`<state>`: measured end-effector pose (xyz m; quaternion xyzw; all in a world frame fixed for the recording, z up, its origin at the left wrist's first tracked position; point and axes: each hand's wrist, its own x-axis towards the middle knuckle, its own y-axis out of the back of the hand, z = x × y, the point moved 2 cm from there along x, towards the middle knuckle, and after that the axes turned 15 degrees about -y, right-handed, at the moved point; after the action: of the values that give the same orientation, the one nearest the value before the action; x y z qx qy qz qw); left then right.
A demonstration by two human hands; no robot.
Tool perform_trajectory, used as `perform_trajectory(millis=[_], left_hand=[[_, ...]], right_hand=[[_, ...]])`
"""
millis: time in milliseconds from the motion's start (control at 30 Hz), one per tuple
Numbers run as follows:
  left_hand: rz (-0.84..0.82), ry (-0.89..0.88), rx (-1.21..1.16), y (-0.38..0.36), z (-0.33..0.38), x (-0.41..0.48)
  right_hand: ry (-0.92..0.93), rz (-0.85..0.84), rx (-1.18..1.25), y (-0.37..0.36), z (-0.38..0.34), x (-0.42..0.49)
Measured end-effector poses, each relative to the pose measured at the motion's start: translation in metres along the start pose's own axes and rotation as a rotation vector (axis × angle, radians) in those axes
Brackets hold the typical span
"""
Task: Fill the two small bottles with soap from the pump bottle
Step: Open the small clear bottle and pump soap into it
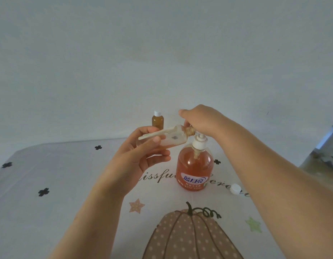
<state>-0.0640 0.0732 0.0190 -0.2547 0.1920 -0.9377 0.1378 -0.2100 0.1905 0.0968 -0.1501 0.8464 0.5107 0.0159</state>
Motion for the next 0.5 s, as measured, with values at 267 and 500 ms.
perform_trajectory(millis=[267,500], left_hand=[[0.008,0.024,0.063,0.005,-0.002,0.002],[0.005,0.026,0.067,0.004,-0.002,0.002]], right_hand=[[-0.006,-0.014,0.006,-0.014,0.006,0.007],[-0.019,-0.003,0.048,-0.014,0.009,0.008]])
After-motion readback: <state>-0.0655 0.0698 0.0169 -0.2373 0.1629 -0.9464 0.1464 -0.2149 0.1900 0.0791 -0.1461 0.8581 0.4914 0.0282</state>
